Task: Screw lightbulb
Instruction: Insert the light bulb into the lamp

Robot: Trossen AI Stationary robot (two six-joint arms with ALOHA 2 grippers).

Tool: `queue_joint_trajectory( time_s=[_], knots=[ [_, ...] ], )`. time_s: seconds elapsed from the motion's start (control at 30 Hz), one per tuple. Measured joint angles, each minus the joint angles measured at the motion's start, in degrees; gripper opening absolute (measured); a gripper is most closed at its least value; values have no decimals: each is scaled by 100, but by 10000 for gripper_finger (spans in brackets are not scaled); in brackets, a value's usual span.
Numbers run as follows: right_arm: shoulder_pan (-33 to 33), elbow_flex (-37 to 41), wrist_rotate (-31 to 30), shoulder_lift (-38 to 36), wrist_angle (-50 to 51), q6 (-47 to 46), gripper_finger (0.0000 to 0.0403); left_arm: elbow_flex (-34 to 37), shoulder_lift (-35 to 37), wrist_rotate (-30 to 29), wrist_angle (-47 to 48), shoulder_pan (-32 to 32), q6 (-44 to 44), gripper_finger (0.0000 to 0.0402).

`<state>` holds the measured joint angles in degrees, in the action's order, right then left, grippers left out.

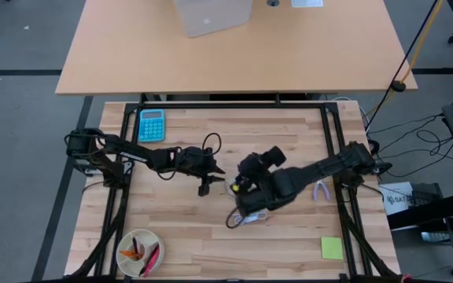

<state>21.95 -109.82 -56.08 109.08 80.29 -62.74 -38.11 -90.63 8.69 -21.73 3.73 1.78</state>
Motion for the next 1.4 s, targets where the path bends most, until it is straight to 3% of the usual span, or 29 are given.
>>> queue_joint_trajectory(
  time_s=[0.33, 0.53, 0.73, 0.87, 1.0, 1.1, 1.23, 1.3, 1.4],
  knots=[
    [736, 1350, -731, -169, 149, -1629, 190, 4, 217, -2, 55, 0, 17, 118],
    [1283, 2532, -1206, -657, 171, -2816, 112, 4, 1093, -258, 688, 0, 224, 118],
    [1795, 3934, -1623, -1430, -2, -3404, 14, 2, 2075, -363, 1003, -5, 246, 118],
    [2212, 5075, -1776, -2014, -583, -3416, 8, 2, 2489, -545, 1009, -107, 173, 117],
    [2640, 6414, -1951, -2537, -1672, -3537, 1, 2, 2659, -1322, 769, -362, 207, 117],
    [2911, 7326, -2141, -2790, -2849, -3414, 1, 2, 2647, -1595, 527, -479, 310, 101],
    [3041, 8097, -2020, -2896, -4566, -2647, 1, 2, 2510, -1730, 458, -550, 248, 40],
    [3035, 8253, -1825, -2890, -5282, -1954, 0, 0, 2449, -1837, 447, -613, 244, 12],
    [2965, 8270, -1544, -2883, -6358, -470, 0, 0, 2298, -1858, 389, -691, 387, 3]
  ],
)
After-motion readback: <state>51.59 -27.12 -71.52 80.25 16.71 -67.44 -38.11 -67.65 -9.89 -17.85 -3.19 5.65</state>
